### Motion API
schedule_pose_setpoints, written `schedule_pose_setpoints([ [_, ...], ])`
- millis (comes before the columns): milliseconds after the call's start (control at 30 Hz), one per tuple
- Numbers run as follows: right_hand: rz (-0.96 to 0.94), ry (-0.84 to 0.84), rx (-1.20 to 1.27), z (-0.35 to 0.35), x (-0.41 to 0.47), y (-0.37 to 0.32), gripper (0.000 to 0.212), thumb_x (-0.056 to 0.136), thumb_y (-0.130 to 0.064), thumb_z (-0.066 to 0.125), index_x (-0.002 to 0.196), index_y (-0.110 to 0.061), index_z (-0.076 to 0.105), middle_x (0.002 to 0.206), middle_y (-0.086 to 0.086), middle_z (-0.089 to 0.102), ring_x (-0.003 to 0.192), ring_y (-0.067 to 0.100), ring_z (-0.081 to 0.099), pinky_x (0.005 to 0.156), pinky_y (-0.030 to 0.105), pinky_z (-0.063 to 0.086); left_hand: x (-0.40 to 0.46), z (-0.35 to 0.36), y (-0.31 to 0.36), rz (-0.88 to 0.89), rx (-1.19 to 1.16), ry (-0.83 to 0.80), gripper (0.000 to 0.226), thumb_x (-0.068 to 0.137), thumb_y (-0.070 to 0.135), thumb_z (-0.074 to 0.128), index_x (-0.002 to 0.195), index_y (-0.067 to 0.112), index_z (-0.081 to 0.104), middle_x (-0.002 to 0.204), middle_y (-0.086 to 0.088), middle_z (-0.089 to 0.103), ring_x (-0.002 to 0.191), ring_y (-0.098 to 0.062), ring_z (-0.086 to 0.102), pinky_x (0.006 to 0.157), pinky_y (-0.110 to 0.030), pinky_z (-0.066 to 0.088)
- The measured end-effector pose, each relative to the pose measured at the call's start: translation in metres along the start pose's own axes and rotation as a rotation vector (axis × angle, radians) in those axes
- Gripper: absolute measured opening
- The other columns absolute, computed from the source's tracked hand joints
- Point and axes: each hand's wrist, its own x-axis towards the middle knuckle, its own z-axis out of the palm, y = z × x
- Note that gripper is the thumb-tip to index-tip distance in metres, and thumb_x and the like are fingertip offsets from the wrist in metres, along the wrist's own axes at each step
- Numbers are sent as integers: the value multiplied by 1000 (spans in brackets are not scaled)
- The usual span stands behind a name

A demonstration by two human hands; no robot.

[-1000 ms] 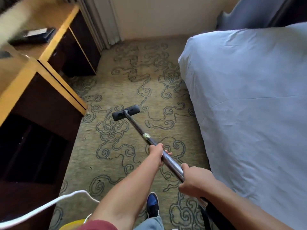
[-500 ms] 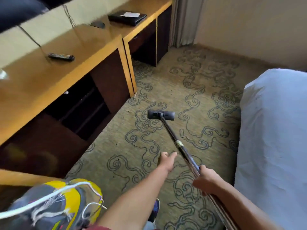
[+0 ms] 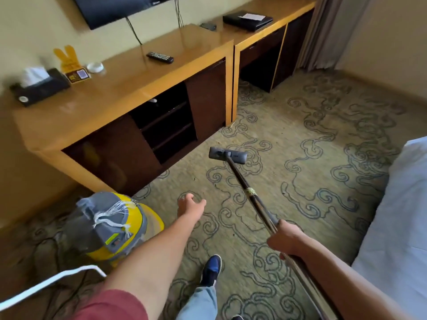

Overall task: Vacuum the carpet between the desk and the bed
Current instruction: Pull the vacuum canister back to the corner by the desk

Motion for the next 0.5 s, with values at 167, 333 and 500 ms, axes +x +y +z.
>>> schedule_pose_setpoints([
  [167,-41,-90,-16,23,-6,1,32,73,-20,63,100,-9,52,85,9,65,43,12,66,37,19,45,-19,-31,-85,-49,144,113,63,94,45,64,147,16,44,149,-12,40,136,-32,47,110,-41,43],
  [333,-78,-165,-39,53,-6,-22,34,75,-12,64,105,0,55,81,15,67,40,17,64,38,23,46,-20,-61,-155,-138,229,158,63,92,47,65,143,15,46,148,-13,40,137,-33,46,107,-43,44],
  [500,-114,-254,-94,85,1,-60,32,77,-11,63,106,1,57,84,18,72,55,25,72,46,30,55,-12,-85,-202,-157,252,202,62,91,44,69,141,13,50,152,-14,38,142,-32,40,110,-42,41],
])
